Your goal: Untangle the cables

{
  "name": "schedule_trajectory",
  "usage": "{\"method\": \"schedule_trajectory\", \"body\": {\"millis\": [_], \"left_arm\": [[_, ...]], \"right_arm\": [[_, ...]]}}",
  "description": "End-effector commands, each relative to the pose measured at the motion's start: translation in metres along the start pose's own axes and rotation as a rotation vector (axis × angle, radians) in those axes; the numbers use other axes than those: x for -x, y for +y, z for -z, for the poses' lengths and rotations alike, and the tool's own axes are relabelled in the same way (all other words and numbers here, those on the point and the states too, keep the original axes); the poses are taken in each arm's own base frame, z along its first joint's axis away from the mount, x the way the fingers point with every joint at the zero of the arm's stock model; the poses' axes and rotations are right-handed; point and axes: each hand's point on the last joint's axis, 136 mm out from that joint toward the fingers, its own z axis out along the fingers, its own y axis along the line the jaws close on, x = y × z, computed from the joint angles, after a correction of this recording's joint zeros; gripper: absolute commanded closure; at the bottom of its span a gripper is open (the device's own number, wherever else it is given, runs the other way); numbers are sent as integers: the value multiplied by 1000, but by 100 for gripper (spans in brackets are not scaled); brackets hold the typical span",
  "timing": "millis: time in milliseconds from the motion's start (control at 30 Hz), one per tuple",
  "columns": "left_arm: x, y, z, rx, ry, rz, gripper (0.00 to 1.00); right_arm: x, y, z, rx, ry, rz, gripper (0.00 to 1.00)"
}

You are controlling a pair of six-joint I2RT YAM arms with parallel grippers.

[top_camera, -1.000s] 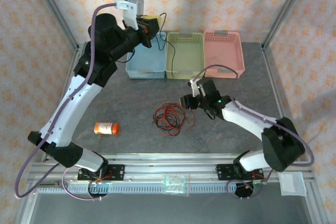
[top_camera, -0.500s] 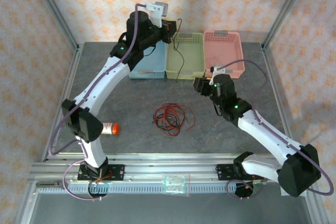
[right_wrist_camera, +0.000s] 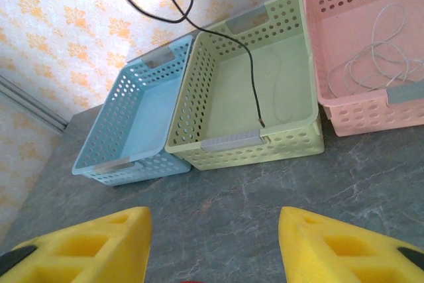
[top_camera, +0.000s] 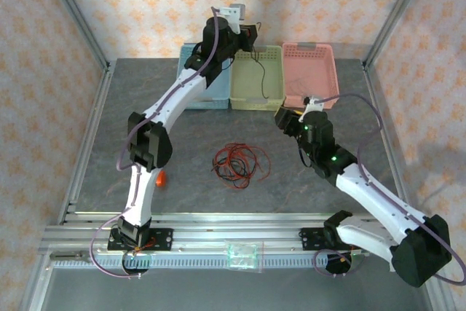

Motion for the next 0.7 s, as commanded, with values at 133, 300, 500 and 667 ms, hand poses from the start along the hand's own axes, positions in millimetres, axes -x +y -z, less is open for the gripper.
{"method": "schedule_trajectory", "body": {"millis": [133, 300, 500, 667], "left_arm": [[14, 25, -24, 9, -105, 42, 100], [-25, 47, -41, 31, -46, 68, 100], [-67, 70, -55, 77, 32, 89, 100], [-98, 92, -57, 154, 85, 98, 94]], "right_arm": [[0, -3, 9, 12, -16, -77, 47], [0, -11, 11, -31, -18, -84, 47], [0, -15, 10, -60, -16, -99, 46], [-6, -25, 2, -141, 25, -124, 34]]}}
